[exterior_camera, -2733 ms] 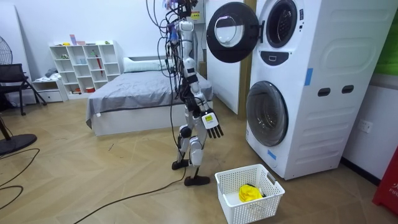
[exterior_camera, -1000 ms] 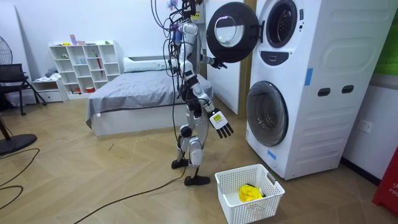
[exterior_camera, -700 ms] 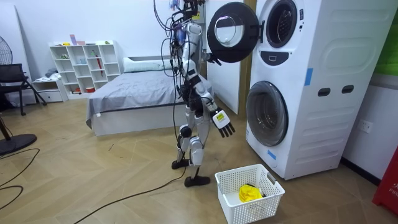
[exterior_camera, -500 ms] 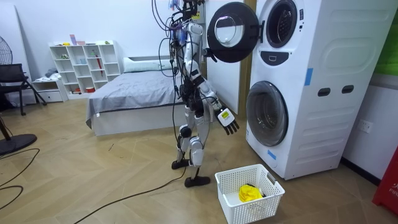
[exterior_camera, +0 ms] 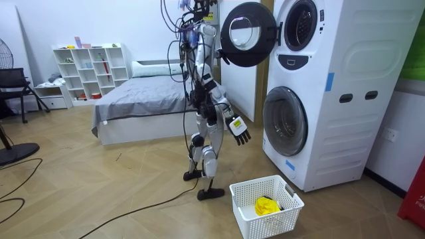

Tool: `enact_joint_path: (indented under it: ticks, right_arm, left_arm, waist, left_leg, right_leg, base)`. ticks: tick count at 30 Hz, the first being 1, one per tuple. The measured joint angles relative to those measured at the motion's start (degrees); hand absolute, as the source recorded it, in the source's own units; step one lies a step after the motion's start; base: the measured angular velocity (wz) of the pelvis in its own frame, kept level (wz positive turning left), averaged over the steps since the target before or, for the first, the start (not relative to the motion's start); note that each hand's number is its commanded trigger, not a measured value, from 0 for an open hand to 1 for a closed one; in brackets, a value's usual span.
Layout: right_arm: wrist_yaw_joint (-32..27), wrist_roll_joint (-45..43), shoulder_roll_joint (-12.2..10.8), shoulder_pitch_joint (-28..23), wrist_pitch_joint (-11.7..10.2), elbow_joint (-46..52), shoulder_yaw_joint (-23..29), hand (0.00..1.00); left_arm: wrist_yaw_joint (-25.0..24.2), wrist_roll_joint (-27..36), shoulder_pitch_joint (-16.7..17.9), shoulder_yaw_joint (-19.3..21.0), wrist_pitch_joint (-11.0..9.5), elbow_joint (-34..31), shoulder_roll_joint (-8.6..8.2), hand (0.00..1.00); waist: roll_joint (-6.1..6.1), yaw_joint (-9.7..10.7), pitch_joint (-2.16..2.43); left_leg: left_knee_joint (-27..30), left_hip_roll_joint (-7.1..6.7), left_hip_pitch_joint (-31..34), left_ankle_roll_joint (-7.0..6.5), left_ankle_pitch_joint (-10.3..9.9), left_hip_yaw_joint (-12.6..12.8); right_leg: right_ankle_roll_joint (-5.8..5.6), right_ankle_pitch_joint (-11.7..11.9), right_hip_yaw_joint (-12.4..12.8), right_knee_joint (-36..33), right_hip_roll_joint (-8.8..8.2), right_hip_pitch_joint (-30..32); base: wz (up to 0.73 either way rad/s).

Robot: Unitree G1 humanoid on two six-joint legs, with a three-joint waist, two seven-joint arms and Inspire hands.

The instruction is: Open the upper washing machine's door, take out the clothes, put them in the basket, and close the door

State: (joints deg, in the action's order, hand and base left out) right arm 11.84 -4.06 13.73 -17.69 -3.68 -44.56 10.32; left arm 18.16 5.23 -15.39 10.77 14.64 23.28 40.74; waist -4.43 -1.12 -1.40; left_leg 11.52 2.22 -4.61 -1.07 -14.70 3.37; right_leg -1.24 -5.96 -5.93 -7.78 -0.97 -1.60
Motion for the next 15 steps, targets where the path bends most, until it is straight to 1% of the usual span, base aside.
enact_joint_path:
  ticks: [1, 3, 4, 5, 6, 7, 8, 9, 10, 12, 13, 14, 15]
  right_arm:
    - [0.18, -0.06, 0.0, 0.05, 0.0, 0.01, 0.0, 0.0]
    - [0.72, -0.07, -0.1, 0.13, 0.0, 0.14, -0.05, 0.0]
    - [0.87, -0.05, -0.08, 0.13, 0.0, 0.31, -0.05, 0.0]
    - [0.92, 0.02, -0.05, 0.35, 0.0, 0.34, -0.07, 0.0]
    - [0.98, 0.1, -0.04, 0.16, 0.0, 0.33, -0.26, 0.0]
    - [0.92, 0.13, -0.04, 0.21, 0.0, 0.35, -0.52, 0.0]
    - [0.98, 0.29, -0.08, 0.24, -0.01, 0.44, -1.4, 0.0]
    - [1.11, 0.34, -0.22, 0.48, 0.0, 0.42, -2.44, 0.0]
    - [1.46, 0.35, -0.46, 0.79, 0.0, 0.33, -2.54, 0.0]
    - [1.45, 0.6, -1.05, 1.51, -0.02, 0.46, -3.75, 0.0]
    - [1.37, 0.82, -1.05, 1.6, -0.04, 0.49, -4.17, 0.0]
    - [1.34, 1.82, -1.12, 1.74, -0.04, 0.49, -4.99, 0.0]
    - [1.35, 3.28, -1.2, 1.63, -0.02, 0.42, -6.16, 0.0]
  left_arm:
    - [-0.03, -0.28, 0.15, -0.17, 0.57, -1.19, -0.37, 0.0]
    - [0.14, -2.04, 0.57, -0.38, 1.29, -4.99, -2.79, 0.0]
    - [0.26, -2.19, 0.81, -0.47, 1.3, -5.99, -3.54, 0.0]
    - [0.82, -3.18, 1.93, -0.45, 1.32, -8.67, -5.33, 0.0]
    - [1.52, -4.0, 3.92, -0.29, 1.45, -12.65, -7.06, 0.0]
    - [1.52, -4.6, 5.0, -0.29, 1.58, -14.87, -8.01, 0.0]
    - [1.42, -5.83, 7.17, -0.43, 1.59, -18.97, -9.88, 0.0]
    - [1.35, -7.03, 9.26, -0.54, 1.59, -23.18, -11.54, 0.0]
    - [1.35, -7.34, 10.5, -0.52, 1.59, -25.22, -12.28, 0.0]
    - [0.81, -8.64, 14.14, -0.92, 1.58, -31.17, -14.95, 0.0]
    - [0.65, -9.06, 14.89, -0.98, 1.58, -32.33, -15.66, 0.0]
    - [0.04, -10.88, 16.67, -1.1, 1.58, -34.89, -16.77, 0.0]
    - [-0.33, -12.08, 18.16, -1.59, 1.58, -37.2, -17.8, 0.0]
  waist:
    - [0.0, -0.02, 0.0]
    - [0.23, -0.29, 0.06]
    - [0.33, -0.26, 0.11]
    - [0.68, -0.16, 0.28]
    - [0.69, -0.02, 0.28]
    - [0.71, -0.05, 0.27]
    - [0.86, -0.02, 0.27]
    - [1.41, 0.01, 0.3]
    - [1.44, 0.02, 0.21]
    - [2.1, 0.08, 0.3]
    - [2.21, 0.17, 0.3]
    - [2.34, 0.56, 0.28]
    - [2.78, 0.68, 0.28]
  left_leg:
    - [0.07, -0.04, 0.17, -0.06, 0.04, -0.39]
    - [0.15, -0.29, 0.59, -0.27, 0.19, -1.57]
    - [0.15, -0.38, 0.71, -0.36, 0.27, -1.79]
    - [0.18, -0.59, 0.85, -0.52, 0.45, -1.79]
    - [0.24, -0.8, 0.94, -0.76, 0.64, -1.56]
    - [0.25, -0.85, 0.98, -0.87, 0.7, -1.18]
    - [0.21, -0.82, 1.0, -1.11, 0.85, -0.23]
    - [0.08, -0.99, 1.07, -1.37, 1.0, 0.29]
    - [-0.03, -1.14, 1.09, -1.47, 1.06, 0.66]
    - [-0.31, -1.84, 1.03, -2.1, 1.43, 1.6]
    - [-0.41, -2.04, 1.01, -2.27, 1.53, 1.94]
    - [-0.51, -2.16, 0.99, -2.46, 1.64, 2.97]
    - [-0.56, -2.3, 0.91, -2.67, 1.76, 3.92]
  right_leg:
    - [-0.04, 0.12, -0.35, 0.0, -0.05, -0.01]
    - [-0.02, 0.37, -0.33, -0.01, -0.16, -0.18]
    - [-0.02, 0.37, -0.29, 0.0, -0.27, -0.24]
    - [-0.03, 0.36, -0.07, -0.02, -0.61, -0.34]
    - [-0.05, 0.34, 0.31, -0.14, -0.91, -0.36]
    - [-0.05, 0.34, 0.58, -0.16, -1.04, -0.33]
    - [-0.09, 0.32, 1.08, -0.31, -1.36, -0.35]
    - [-0.36, 0.16, 1.14, -0.39, -1.85, -0.46]
    - [-0.45, 0.11, 1.16, -0.4, -2.05, -0.45]
    - [-0.95, 0.26, 1.2, -0.39, -2.89, -0.46]
    - [-1.05, 0.27, 1.21, -0.39, -3.1, -0.45]
    - [-1.42, 0.49, 1.22, -0.39, -3.35, -0.43]
    - [-1.73, 0.68, 1.24, -0.42, -3.65, -0.43]
  base:
    - [0.37]
    - [0.36]
    - [0.38]
    - [0.35]
    - [0.35]
    - [0.34]
    - [0.34]
    - [0.28]
    - [0.16]
    - [0.05]
    - [0.0]
    - [0.0]
    - [-0.04]
